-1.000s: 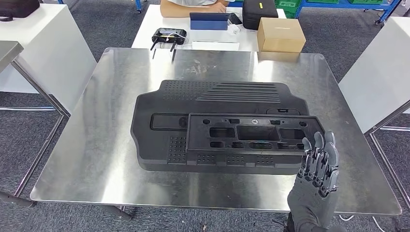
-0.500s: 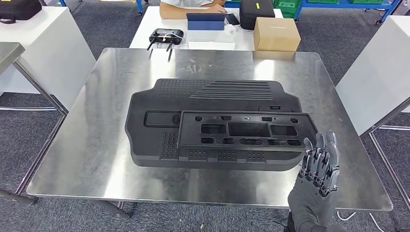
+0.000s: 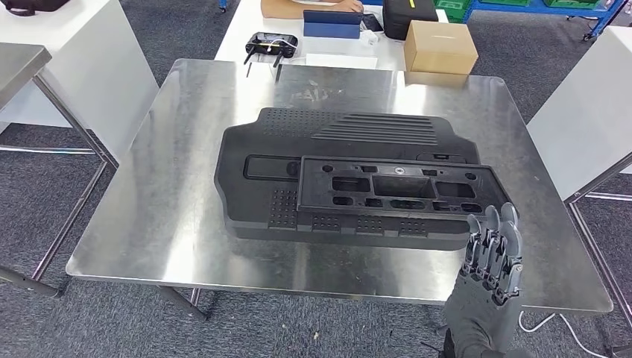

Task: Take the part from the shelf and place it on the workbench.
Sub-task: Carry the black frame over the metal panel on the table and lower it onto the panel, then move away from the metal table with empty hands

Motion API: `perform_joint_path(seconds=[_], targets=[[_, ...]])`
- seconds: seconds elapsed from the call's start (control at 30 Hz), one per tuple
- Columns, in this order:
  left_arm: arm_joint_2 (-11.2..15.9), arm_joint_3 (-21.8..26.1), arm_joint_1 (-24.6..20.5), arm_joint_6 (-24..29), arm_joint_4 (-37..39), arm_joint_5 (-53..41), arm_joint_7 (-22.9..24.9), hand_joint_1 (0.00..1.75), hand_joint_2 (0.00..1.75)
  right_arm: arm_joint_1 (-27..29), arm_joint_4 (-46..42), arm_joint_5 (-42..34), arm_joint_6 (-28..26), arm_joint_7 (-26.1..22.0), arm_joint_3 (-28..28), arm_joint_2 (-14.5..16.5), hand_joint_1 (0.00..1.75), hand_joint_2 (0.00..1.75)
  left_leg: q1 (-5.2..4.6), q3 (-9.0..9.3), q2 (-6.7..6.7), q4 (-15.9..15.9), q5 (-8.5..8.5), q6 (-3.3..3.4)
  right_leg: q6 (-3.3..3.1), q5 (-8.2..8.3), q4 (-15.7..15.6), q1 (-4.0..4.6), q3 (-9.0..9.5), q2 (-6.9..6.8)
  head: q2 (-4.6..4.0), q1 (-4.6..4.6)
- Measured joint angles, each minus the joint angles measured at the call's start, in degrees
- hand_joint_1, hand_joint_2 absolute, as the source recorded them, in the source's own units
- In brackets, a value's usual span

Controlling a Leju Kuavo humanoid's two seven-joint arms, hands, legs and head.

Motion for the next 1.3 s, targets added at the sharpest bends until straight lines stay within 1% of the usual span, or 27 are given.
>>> perform_joint_path(seconds=[0.03, 0.07, 0.13, 0.17, 0.2, 0.27, 0.33, 0.37, 0.4, 0.43, 0.5, 0.53, 0.57, 0.67, 0.7, 0.73, 0.8, 0.87, 0.9, 0.93, 1.0, 1.03, 1.07, 1.1, 1.2, 1.23, 1.3], targets=[[0.0, 0.0, 0.0, 0.0, 0.0, 0.0, 0.0, 0.00, 0.00, 0.0, 0.0, 0.0, 0.0, 0.0, 0.0, 0.0, 0.00, 0.00, -0.03, -0.13, -0.08, 0.0, 0.33, -0.28, -0.11, 0.93, -3.3, 0.16, 2.02, 0.05, 0.00, -0.07], [0.0, 0.0, 0.0, 0.0, 0.0, 0.0, 0.0, 0.00, 0.00, 0.0, 0.0, 0.0, 0.0, 0.0, 0.0, 0.0, 0.00, 0.00, -0.05, -0.20, -0.13, 0.0, 0.65, -0.59, -0.35, 1.40, -5.3, 0.33, 3.00, 0.11, 0.00, -0.10], [-0.1, 0.0, 0.0, -0.1, 0.0, 0.0, 0.0, 0.00, 0.00, 0.1, 0.0, 0.0, 0.0, 0.0, 0.0, 0.0, 0.00, 0.00, -0.01, -0.23, -0.15, -0.3, 1.33, -1.41, -0.99, 1.99, -5.7, 0.54, 2.60, 0.20, 0.00, -0.19], [-0.1, 0.0, 0.0, -0.1, 0.0, 0.1, 0.0, 0.00, 0.00, 0.1, 0.0, -0.1, 0.0, 0.0, 0.0, 0.0, 0.00, 0.00, 0.08, -0.38, -0.13, -0.2, 1.38, -1.77, -1.41, 2.27, -6.0, 0.29, 2.32, 0.17, 0.00, -0.19], [0.0, 0.1, 0.0, -0.2, 0.0, 0.1, 0.0, 0.00, 0.00, 0.1, 0.0, -0.1, -0.1, 0.0, 0.0, 0.0, 0.00, 0.00, 0.16, -0.67, -0.07, 0.3, 0.67, -2.09, -1.89, 2.69, -6.1, 0.06, 2.05, 0.11, 0.00, -0.24], [0.0, 0.2, 0.1, -0.2, 0.0, 0.1, 0.0, 0.00, 0.00, 0.1, 0.0, -0.2, -0.1, 0.0, -0.1, 0.0, 0.00, 0.00, 0.38, -2.07, 0.08, 4.5, -3.66, -2.55, -2.81, 3.61, -6.3, -0.39, 1.33, -0.05, 0.00, -0.38], [0.0, 0.3, 0.1, -0.2, 0.0, 0.1, 0.0, 0.00, 0.00, 0.2, 0.0, -0.4, -0.2, 0.0, -0.2, 0.0, 0.00, 0.00, 0.56, -3.99, 0.16, 12.0, -8.88, -3.06, -3.13, 4.33, -6.2, -0.27, 0.60, -0.21, 0.00, -0.48], [0.0, 0.4, 0.1, -0.2, 0.0, 0.1, 0.0, 0.00, 0.00, 0.2, 0.1, -0.5, -0.2, 0.0, -0.2, 0.0, 0.00, 0.00, 0.67, -4.37, 0.18, 14.8, -10.06, -3.31, -3.04, 4.67, -6.1, -0.25, 0.24, -0.29, 0.00, -0.47], [0.0, 0.4, 0.1, -0.2, 0.0, 0.1, 0.0, 0.00, 0.00, 0.2, 0.1, -0.6, -0.2, 0.0, -0.2, 0.0, 0.00, 0.00, 0.82, -3.83, 0.21, 15.6, -10.02, -3.51, -2.86, 4.98, -6.0, -0.27, -0.12, -0.33, 0.00, -0.49], [0.0, 0.5, 0.1, -0.2, 0.0, 0.1, 0.0, 0.00, 0.00, 0.2, 0.2, -0.6, -0.2, 0.0, -0.2, 0.0, 0.00, 0.00, 1.01, -2.16, 0.25, 14.2, -9.01, -3.69, -2.67, 5.23, -5.7, -0.34, -0.48, -0.36, 0.00, -0.49], [0.1, 0.5, 0.1, -0.2, 0.0, 0.1, 0.0, 0.00, 0.00, 0.2, 0.2, -0.7, -0.2, 0.0, -0.2, 0.0, 0.00, 0.00, 1.40, 3.38, 0.25, 6.6, -6.70, -4.07, -2.29, 5.49, -4.9, -0.47, -1.40, -0.41, 0.00, -0.52], [0.1, 0.5, 0.0, -0.2, 0.0, 0.1, 0.0, 0.00, 0.00, 0.2, 0.2, -0.8, -0.2, 0.0, -0.2, 0.1, 0.00, 0.00, 1.41, 5.41, 0.10, 3.5, -5.95, -3.97, -2.08, 5.59, -4.4, -0.43, -1.83, -0.44, 0.00, -0.53], [0.0, 0.6, 0.0, -0.2, 0.0, 0.1, 0.0, 0.00, 0.00, 0.2, 0.2, -0.8, -0.2, 0.0, -0.3, 0.1, 0.00, 0.00, 1.36, 6.47, -0.06, 1.4, -5.70, -3.77, -1.81, 5.75, -4.0, -0.33, -2.22, -0.47, 0.00, -0.54], [0.0, 0.6, 0.0, -0.2, 0.1, 0.1, 0.0, 0.00, 0.00, 0.2, 0.2, -0.8, -0.2, 0.0, -0.3, 0.1, 0.00, 0.00, 0.95, 5.36, -0.33, 0.9, -5.08, -2.33, -0.49, 6.57, -3.8, -0.30, -3.04, -0.42, 0.00, -0.51], [0.1, 0.6, -0.1, -0.2, 0.1, 0.1, 0.0, 0.00, 0.00, 0.2, 0.2, -0.8, -0.2, 0.0, -0.3, 0.0, 0.00, 0.00, 0.88, 4.81, -0.26, 0.8, -4.62, -1.69, -0.25, 6.20, -3.5, -0.40, -3.58, -0.34, 0.00, -0.50], [0.1, 0.6, -0.1, -0.2, 0.1, 0.1, 0.0, 0.00, 0.00, 0.2, 0.2, -0.9, -0.2, 0.0, -0.3, 0.0, 0.00, 0.00, 0.86, 4.18, -0.18, 0.6, -4.08, -1.03, -0.29, 5.10, -2.3, -0.45, -4.34, -0.25, 0.00, -0.39], [0.1, 0.6, -0.2, -0.2, 0.1, 0.0, 0.0, 0.00, 0.00, 0.2, 0.2, -1.0, -0.2, 0.0, -0.3, 0.0, 0.00, 0.00, 0.72, 2.65, -0.04, 0.6, -2.90, -0.18, -1.03, 0.65, 3.4, -0.45, -6.83, -0.09, 0.00, -0.17], [0.2, 0.6, -0.2, -0.3, 0.1, 0.0, 0.0, 0.00, 0.00, 0.2, 0.3, -1.0, -0.2, 0.0, -0.3, 0.0, 0.00, 0.00, 0.48, 0.97, 0.08, 0.6, -1.64, 0.05, -1.26, -3.03, 10.7, -0.41, -8.82, -0.03, 0.00, -0.07], [0.2, 0.6, -0.2, -0.3, 0.1, -0.1, 0.0, 0.00, 0.00, 0.2, 0.3, -1.0, -0.2, 0.0, -0.3, 0.0, 0.00, 0.00, 0.38, 0.16, 0.14, 0.6, -0.99, 0.06, -0.95, -3.32, 12.5, -0.37, -8.75, -0.02, 0.00, -0.08], [0.2, 0.6, -0.1, -0.3, 0.1, -0.1, 0.0, 0.00, 0.00, 0.2, 0.3, -1.0, -0.2, 0.0, -0.3, 0.0, 0.00, 0.00, 0.32, -0.58, 0.19, 0.7, -0.35, 0.02, -0.48, -2.61, 12.2, -0.30, -7.58, -0.01, 0.00, -0.08], [0.2, 0.6, -0.2, -0.3, 0.1, -0.1, 0.0, 0.00, 0.00, 0.2, 0.3, -1.0, -0.2, 0.0, -0.3, 0.0, 0.00, 0.00, 0.29, -1.78, 0.18, 0.7, 0.87, -0.20, 0.05, -0.24, 5.6, -0.06, -2.19, 0.01, 0.00, -0.07], [0.2, 0.6, -0.2, -0.3, 0.1, -0.1, 0.0, 0.00, 0.00, 0.1, 0.3, -1.0, -0.2, 0.0, -0.3, 0.0, 0.00, 0.00, 0.21, -2.20, 0.12, 0.7, 1.38, -0.42, -0.17, 0.14, 0.7, 0.16, 1.24, 0.02, 0.00, -0.06], [0.1, 0.6, -0.2, -0.3, 0.1, -0.1, 0.0, 0.00, 0.00, 0.1, 0.3, -1.0, -0.2, 0.0, -0.3, 0.0, 0.00, 0.00, 0.15, -2.40, 0.10, 0.6, 1.89, -0.72, -0.50, 0.15, -2.9, 0.35, 3.59, 0.02, 0.00, -0.12], [0.1, 0.6, -0.2, -0.3, 0.1, -0.1, 0.0, 0.00, 0.00, 0.0, 0.3, -1.0, -0.2, 0.0, -0.3, 0.0, 0.00, 0.00, 0.13, -2.46, 0.11, 0.5, 2.36, -1.06, -0.91, -0.12, -5.3, 0.54, 4.97, 0.04, 0.00, -0.11], [0.1, 0.6, -0.1, -0.4, 0.1, -0.1, 0.0, 0.00, 0.00, -0.1, 0.3, -1.0, -0.2, 0.0, -0.3, 0.0, 0.00, 0.00, 0.33, -2.56, 0.19, 0.3, 3.14, -2.26, -1.96, 0.60, -6.3, 0.46, 4.55, -0.02, 0.00, -0.01], [0.2, 0.6, -0.1, -0.4, 0.1, -0.1, 0.0, 0.00, 0.00, -0.1, 0.3, -1.0, -0.2, 0.0, -0.3, 0.1, 0.00, 0.00, 0.42, -2.91, 0.21, 1.0, 2.00, -2.56, -2.47, 1.16, -6.4, 0.24, 4.18, -0.08, 0.00, -0.10], [0.3, 0.6, 0.0, -0.4, 0.1, -0.1, 0.0, 0.00, 0.00, 0.0, 0.3, -1.0, -0.2, 0.0, -0.3, 0.1, 0.00, 0.00, 0.58, -4.53, 0.23, 6.1, -3.17, -3.05, -3.21, 2.30, -6.5, -0.15, 3.18, -0.19, 0.00, -0.31]])
